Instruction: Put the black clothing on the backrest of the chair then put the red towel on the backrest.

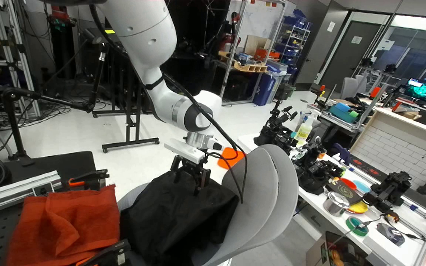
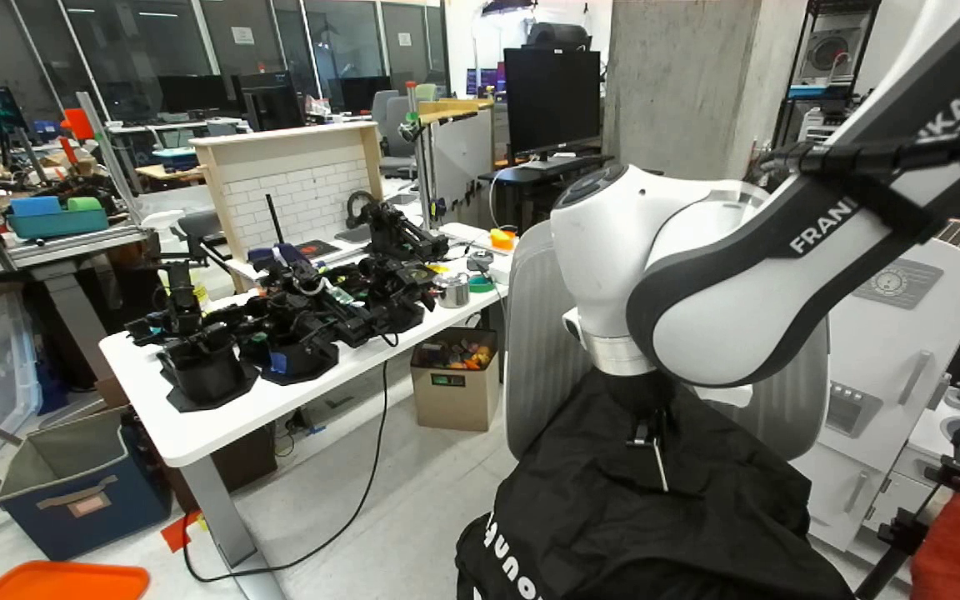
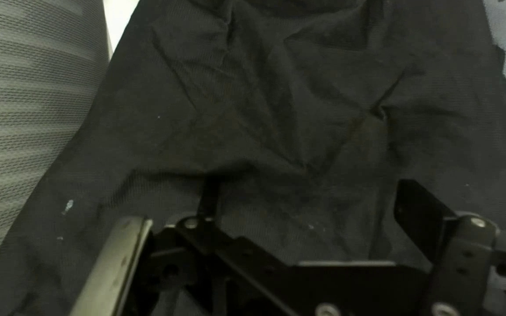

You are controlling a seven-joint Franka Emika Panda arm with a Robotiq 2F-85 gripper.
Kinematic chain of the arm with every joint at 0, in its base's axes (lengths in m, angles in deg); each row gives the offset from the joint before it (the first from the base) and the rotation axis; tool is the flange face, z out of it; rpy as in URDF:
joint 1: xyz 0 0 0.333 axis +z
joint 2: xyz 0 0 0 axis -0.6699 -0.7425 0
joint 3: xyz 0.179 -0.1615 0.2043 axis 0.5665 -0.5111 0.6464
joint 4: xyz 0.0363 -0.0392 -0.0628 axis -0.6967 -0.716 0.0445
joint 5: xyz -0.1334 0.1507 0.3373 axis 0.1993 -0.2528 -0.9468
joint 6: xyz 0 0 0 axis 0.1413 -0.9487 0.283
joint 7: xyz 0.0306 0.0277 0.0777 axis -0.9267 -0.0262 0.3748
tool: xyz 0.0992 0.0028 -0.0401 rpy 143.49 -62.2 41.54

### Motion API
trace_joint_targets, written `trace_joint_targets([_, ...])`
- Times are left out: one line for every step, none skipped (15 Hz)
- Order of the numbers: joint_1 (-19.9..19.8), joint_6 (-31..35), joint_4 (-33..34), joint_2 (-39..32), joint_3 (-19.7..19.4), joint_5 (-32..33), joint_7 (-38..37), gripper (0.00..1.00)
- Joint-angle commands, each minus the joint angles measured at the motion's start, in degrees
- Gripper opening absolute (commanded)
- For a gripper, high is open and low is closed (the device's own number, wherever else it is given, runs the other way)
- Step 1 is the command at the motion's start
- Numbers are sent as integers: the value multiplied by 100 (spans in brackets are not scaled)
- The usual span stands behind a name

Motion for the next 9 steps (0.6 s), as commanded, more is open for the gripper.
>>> trace_joint_targets([140, 62, 316, -389, -176, 201, -103, 100])
trace_joint_targets([155, 55, 355, -457, -195, 217, -112, 100])
trace_joint_targets([168, 53, 402, -521, -212, 229, -118, 100])
trace_joint_targets([180, 53, 435, -567, -225, 242, -121, 96])
trace_joint_targets([187, 52, 467, -600, -231, 251, -128, 74])
trace_joint_targets([200, 58, 492, -624, -243, 274, -143, 71])
trace_joint_targets([214, 58, 518, -639, -256, 292, -158, 69])
trace_joint_targets([230, 55, 535, -643, -273, 308, -178, 62])
trace_joint_targets([244, 59, 543, -643, -287, 316, -198, 53])
